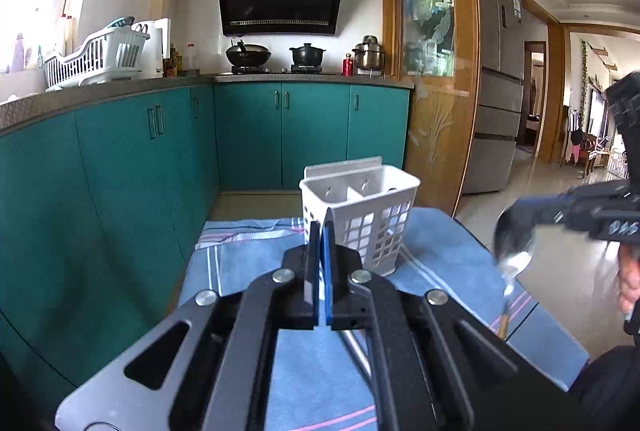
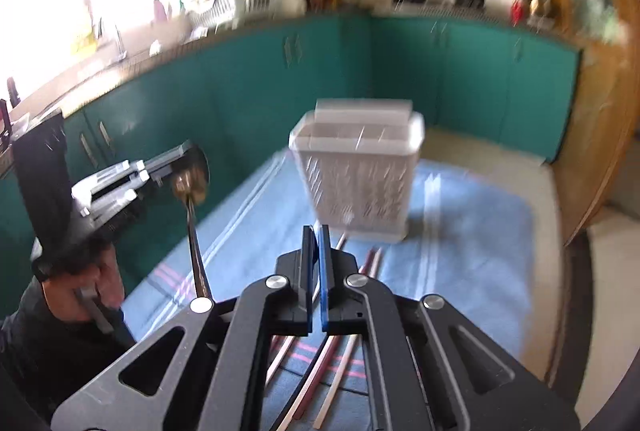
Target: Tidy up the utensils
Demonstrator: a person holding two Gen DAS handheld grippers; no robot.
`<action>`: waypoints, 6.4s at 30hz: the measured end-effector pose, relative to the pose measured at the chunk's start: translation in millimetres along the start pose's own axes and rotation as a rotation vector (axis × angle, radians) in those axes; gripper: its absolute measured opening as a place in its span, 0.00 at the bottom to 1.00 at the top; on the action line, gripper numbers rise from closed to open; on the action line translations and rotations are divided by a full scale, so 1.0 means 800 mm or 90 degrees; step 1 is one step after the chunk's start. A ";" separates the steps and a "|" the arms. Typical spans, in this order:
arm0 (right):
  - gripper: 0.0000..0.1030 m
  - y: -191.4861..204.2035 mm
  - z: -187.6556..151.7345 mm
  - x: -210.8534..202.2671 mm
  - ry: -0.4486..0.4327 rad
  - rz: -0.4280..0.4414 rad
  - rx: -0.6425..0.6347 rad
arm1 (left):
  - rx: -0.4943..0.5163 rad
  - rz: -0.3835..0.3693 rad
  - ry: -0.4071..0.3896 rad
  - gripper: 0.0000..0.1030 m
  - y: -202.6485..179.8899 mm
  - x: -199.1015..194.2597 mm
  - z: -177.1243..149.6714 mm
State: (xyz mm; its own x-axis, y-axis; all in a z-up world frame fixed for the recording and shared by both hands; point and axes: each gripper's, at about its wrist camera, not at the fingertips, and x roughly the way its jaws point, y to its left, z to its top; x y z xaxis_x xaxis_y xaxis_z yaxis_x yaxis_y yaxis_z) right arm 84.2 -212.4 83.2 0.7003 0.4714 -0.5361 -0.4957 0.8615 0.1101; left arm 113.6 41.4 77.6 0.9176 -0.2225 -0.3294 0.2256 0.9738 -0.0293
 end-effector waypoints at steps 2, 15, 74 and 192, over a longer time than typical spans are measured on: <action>0.02 0.012 0.014 -0.027 -0.039 -0.074 -0.047 | -0.001 0.007 -0.007 0.01 -0.004 -0.010 0.014; 0.02 0.033 0.034 -0.083 -0.139 -0.242 -0.136 | 0.084 0.072 -0.082 0.01 -0.061 -0.069 0.087; 0.86 -0.036 0.051 0.077 -0.161 -0.303 0.009 | -0.003 0.101 -0.026 0.01 0.033 -0.022 0.044; 0.97 -0.093 -0.124 0.021 -0.066 -0.187 0.204 | -0.019 0.152 0.201 0.69 0.026 0.209 -0.066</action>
State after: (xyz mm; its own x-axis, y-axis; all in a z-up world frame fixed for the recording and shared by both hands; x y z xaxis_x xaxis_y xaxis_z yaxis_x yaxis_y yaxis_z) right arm 81.5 -287.1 -16.8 0.8434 0.2001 -0.4987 -0.0952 0.9690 0.2278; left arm 254.6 26.6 -28.1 0.7960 0.0310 -0.6045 0.0046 0.9983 0.0573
